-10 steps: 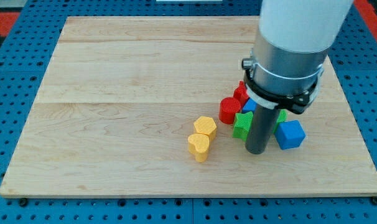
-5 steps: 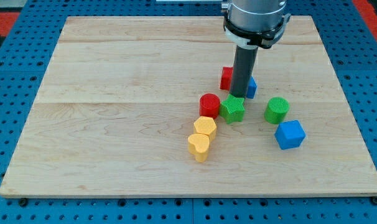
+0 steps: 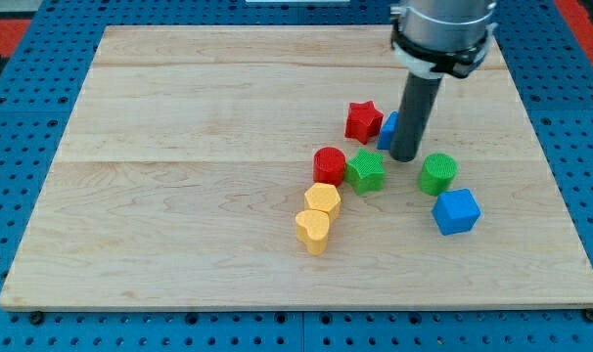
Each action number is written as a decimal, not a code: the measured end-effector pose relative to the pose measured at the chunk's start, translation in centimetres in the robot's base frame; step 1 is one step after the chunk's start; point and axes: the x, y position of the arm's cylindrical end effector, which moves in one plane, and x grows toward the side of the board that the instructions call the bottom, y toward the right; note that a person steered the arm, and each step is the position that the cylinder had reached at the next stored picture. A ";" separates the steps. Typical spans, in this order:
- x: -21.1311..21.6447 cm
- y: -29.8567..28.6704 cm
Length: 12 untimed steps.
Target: Move the green star along the red circle top left to the yellow hexagon
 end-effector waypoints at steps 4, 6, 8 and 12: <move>3.2 -2.5; 1.4 -5.0; -1.1 -7.4; -2.6 -17.4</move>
